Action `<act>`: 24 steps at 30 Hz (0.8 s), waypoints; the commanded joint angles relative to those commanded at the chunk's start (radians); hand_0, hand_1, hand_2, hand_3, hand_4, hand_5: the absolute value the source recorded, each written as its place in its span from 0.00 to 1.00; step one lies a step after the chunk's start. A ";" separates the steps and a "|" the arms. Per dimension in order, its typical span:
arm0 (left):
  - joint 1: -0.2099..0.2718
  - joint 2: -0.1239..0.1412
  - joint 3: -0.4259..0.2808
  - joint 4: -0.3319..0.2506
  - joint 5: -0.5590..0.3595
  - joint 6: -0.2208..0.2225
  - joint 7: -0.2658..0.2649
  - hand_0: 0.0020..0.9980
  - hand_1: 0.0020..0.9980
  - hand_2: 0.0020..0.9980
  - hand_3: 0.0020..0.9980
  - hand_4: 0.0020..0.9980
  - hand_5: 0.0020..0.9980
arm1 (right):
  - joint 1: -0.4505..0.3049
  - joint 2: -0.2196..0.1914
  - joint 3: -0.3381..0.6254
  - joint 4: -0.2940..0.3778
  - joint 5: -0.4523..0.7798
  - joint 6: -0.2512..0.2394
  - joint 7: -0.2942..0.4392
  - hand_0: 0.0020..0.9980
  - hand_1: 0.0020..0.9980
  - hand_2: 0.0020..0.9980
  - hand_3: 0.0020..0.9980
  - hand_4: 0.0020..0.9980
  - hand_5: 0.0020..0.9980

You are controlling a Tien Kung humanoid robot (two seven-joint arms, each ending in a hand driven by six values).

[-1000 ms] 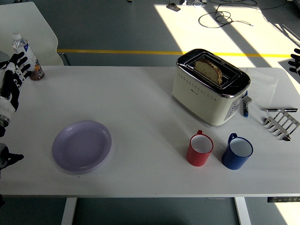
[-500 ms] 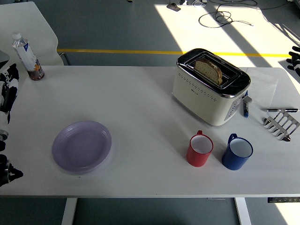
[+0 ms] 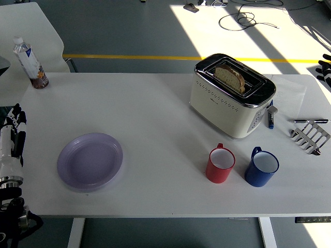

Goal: Push plate across desktop,pick up the break from the machine,place the break in the plate

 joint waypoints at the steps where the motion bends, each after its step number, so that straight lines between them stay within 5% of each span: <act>1: 0.001 -0.002 0.013 0.015 -0.032 0.007 -0.019 0.94 0.97 1.00 0.98 0.62 1.00 | 0.000 0.001 0.000 0.000 0.000 0.000 0.000 0.83 0.79 0.83 0.84 0.54 0.48; 9: -0.009 -0.012 0.075 0.119 -0.133 0.025 -0.090 0.94 0.97 1.00 0.98 0.61 1.00 | -0.005 0.003 -0.004 -0.006 0.001 0.001 0.000 0.83 0.79 0.83 0.84 0.53 0.47; 24: -0.022 -0.016 0.134 0.203 -0.164 -0.005 -0.099 0.93 0.96 1.00 0.98 0.57 1.00 | -0.018 0.007 -0.005 -0.008 0.002 0.002 0.001 0.83 0.79 0.83 0.84 0.51 0.47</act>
